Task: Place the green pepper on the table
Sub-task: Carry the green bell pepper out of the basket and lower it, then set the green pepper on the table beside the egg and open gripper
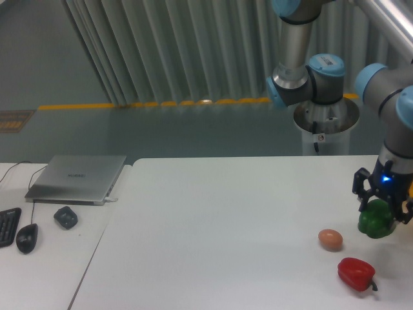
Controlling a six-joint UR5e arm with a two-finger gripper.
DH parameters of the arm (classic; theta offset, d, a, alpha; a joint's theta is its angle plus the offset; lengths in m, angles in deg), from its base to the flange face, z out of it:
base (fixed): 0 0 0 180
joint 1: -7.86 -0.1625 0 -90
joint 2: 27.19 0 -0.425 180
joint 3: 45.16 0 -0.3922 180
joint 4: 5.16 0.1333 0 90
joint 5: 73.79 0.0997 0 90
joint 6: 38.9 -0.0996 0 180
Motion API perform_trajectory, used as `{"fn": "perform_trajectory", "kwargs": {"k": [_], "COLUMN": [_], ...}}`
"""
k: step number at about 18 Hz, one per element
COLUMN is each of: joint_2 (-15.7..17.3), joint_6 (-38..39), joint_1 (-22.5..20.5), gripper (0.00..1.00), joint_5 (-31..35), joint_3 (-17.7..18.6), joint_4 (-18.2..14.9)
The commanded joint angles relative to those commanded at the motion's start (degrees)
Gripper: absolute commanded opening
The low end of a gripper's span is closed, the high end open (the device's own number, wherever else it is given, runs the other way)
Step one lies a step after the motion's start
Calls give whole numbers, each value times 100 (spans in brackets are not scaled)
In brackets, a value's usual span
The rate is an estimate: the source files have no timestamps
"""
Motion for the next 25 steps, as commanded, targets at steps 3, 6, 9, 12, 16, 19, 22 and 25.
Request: {"fn": "perform_trajectory", "kwargs": {"k": [3,6,9,12,16,19,22,25], "joint_2": [-44,-123,-158,-176,-211,-211,-185,-54], "joint_6": [149,202,351,352,369,474,492,413], "joint_1": [53,70,88,105,176,176,176,176], "gripper": [49,49,49,58,78,87,96,100], "joint_5": [35,79,79,219,378,387,396,527], "joint_3": [9,53,140,228,264,229,193,132], "joint_4": [-9,0,0,9,9,17,17,26]}}
